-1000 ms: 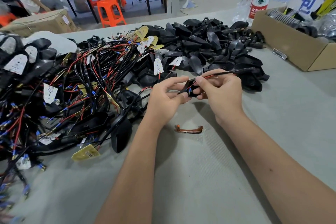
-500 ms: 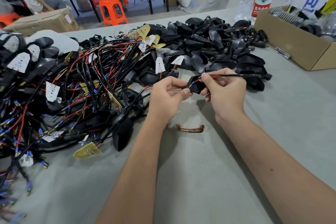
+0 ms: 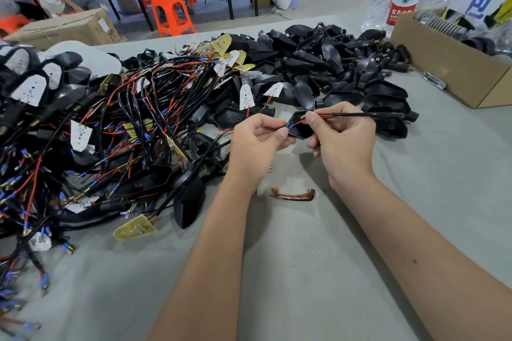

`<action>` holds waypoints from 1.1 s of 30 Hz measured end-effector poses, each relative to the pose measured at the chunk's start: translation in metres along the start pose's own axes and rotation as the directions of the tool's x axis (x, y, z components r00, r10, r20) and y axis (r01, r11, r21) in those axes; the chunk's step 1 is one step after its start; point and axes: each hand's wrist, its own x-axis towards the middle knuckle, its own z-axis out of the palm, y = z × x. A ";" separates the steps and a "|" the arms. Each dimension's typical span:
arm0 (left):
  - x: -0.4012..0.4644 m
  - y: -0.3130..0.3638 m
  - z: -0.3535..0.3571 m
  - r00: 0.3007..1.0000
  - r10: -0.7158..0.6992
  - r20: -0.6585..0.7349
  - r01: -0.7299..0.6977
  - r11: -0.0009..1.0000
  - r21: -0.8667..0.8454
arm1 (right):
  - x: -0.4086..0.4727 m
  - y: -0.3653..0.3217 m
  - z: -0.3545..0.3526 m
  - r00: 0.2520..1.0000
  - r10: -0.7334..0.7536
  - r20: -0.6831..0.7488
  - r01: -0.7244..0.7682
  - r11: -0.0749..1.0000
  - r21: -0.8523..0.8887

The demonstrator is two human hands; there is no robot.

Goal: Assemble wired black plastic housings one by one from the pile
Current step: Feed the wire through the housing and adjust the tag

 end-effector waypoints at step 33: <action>0.001 0.009 0.004 0.965 -0.116 -0.233 0.071 0.979 -0.193 | 0.002 -0.009 0.001 0.943 0.268 0.198 -0.266 0.963 -0.039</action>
